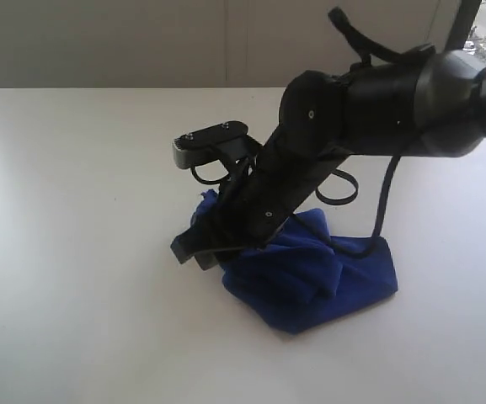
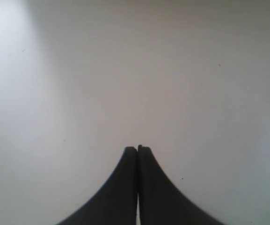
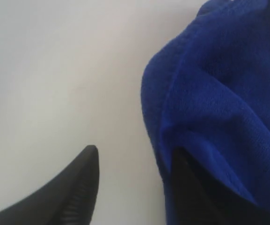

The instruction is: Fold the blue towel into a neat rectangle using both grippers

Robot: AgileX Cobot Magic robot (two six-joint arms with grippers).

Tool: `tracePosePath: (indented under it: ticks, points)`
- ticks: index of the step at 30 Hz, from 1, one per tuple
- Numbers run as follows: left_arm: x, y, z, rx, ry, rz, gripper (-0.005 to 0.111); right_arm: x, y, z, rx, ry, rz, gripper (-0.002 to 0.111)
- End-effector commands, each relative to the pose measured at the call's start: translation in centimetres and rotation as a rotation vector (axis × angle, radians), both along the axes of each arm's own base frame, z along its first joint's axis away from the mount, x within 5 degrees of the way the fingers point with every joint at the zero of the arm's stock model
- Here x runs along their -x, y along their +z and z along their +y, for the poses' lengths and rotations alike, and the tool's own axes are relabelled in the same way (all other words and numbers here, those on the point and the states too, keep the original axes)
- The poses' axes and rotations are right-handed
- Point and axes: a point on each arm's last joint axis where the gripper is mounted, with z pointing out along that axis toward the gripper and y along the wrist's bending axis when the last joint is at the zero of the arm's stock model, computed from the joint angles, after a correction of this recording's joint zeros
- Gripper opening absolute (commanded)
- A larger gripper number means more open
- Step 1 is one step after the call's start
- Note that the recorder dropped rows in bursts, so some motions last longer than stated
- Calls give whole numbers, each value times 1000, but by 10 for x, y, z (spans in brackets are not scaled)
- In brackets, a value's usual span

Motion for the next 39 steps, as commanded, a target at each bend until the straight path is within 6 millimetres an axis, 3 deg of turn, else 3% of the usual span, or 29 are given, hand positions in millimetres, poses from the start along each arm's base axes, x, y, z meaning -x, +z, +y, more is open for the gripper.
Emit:
tracePosePath:
  ticks: [1,6,12,19,22,28,39]
  points:
    - [0,-1,0,3,3,-2,0,5,25,-4,21,48,-45,46]
    - [0,-1,0,3,3,-2,0,5,55,-18,93,-2,-168,46]
    - [0,-1,0,3,3,-2,0,-6,61,-17,25,-145,-253,46]
    - [0,-1,0,3,3,-2,0,-22,38,3,-57,-164,-307,47]
    - [0,-1,0,3,3,-2,0,-28,23,10,-57,-162,-307,53]
    - [0,-1,0,3,3,-2,0,-40,-3,17,-62,-170,-322,60]
    - [0,-1,0,3,3,-2,0,-47,-27,21,-54,-175,-315,61]
